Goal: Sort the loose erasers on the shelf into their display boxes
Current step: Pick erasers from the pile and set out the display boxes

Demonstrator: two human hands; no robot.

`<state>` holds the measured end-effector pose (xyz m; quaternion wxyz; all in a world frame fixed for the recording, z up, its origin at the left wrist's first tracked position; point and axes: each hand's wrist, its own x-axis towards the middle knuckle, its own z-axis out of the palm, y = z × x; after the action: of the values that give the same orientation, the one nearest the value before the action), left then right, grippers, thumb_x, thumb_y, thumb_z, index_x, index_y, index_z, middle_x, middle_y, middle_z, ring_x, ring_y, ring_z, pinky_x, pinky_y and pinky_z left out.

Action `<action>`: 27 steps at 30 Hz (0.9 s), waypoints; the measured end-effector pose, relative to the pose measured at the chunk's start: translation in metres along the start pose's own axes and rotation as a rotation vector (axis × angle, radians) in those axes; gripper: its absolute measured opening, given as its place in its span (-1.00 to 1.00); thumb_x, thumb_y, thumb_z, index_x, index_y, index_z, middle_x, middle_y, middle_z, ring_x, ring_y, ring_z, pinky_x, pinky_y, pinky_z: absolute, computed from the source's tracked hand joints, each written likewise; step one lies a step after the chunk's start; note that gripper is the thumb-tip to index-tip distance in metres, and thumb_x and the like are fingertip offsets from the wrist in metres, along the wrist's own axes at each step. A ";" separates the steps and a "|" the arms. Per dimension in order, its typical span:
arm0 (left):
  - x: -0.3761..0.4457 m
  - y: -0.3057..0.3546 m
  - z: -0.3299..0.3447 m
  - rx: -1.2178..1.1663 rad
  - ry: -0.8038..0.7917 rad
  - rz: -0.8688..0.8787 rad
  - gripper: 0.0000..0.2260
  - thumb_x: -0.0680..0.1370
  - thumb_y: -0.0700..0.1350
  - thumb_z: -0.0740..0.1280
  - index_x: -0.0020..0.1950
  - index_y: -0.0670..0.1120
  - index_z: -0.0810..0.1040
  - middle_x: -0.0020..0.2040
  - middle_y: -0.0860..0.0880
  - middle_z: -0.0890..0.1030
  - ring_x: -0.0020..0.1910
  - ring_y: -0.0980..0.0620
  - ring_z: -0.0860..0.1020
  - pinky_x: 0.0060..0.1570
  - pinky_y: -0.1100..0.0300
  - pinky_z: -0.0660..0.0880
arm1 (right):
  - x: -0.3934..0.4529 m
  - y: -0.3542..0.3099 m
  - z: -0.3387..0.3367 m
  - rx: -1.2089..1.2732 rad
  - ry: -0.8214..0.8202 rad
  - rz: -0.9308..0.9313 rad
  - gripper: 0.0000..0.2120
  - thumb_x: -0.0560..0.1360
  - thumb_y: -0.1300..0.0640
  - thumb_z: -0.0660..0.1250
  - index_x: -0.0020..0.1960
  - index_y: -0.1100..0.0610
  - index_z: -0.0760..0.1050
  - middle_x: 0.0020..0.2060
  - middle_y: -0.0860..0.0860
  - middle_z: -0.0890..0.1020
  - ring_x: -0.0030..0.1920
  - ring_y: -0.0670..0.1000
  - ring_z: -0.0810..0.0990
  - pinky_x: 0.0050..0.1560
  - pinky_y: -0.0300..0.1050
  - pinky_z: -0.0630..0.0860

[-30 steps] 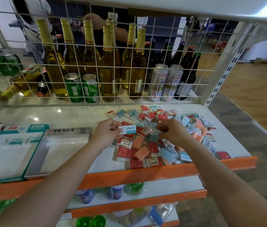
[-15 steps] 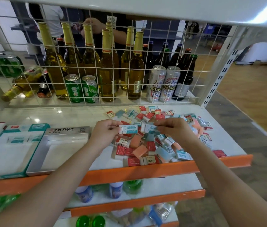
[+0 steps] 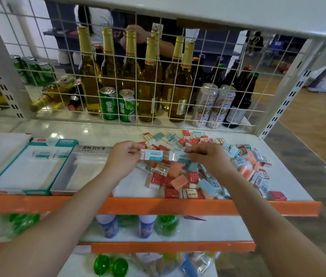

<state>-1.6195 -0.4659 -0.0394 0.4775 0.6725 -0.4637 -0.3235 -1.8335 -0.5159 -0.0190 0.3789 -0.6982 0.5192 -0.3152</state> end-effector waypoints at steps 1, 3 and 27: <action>0.001 -0.001 -0.005 0.037 0.020 0.016 -0.82 0.51 -0.33 0.30 -0.16 -0.06 0.56 -0.09 -0.08 0.58 -0.08 0.03 0.56 -0.23 0.36 0.52 | 0.001 -0.004 0.004 -0.022 -0.007 -0.010 -0.83 0.47 0.36 0.31 0.02 0.24 0.60 -0.12 0.08 0.64 -0.35 -0.20 0.55 -0.28 -0.43 0.51; 0.003 -0.004 -0.017 0.079 0.054 0.033 -0.84 0.51 -0.31 0.31 -0.13 -0.05 0.57 -0.11 -0.06 0.59 -0.07 0.03 0.55 -0.24 0.37 0.47 | 0.004 -0.013 0.016 -0.071 -0.014 -0.032 -0.83 0.48 0.35 0.30 0.02 0.22 0.61 -0.12 0.11 0.65 -0.28 -0.09 0.60 -0.18 -0.28 0.57; 0.036 -0.087 -0.249 0.457 0.095 0.113 -0.80 0.53 -0.29 0.25 0.09 -0.16 0.60 0.09 -0.13 0.61 0.06 -0.06 0.55 -0.02 0.23 0.41 | 0.025 -0.136 0.243 -0.210 -0.066 -0.072 -0.81 0.52 0.26 0.27 0.07 0.15 0.60 -0.07 -0.02 0.59 -0.06 -0.06 0.53 -0.23 -0.48 0.43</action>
<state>-1.3605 -0.4046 -0.0377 0.3513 0.7504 -0.5391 -0.1508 -1.5581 -0.4673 -0.0261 0.3090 -0.7622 0.5113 -0.2492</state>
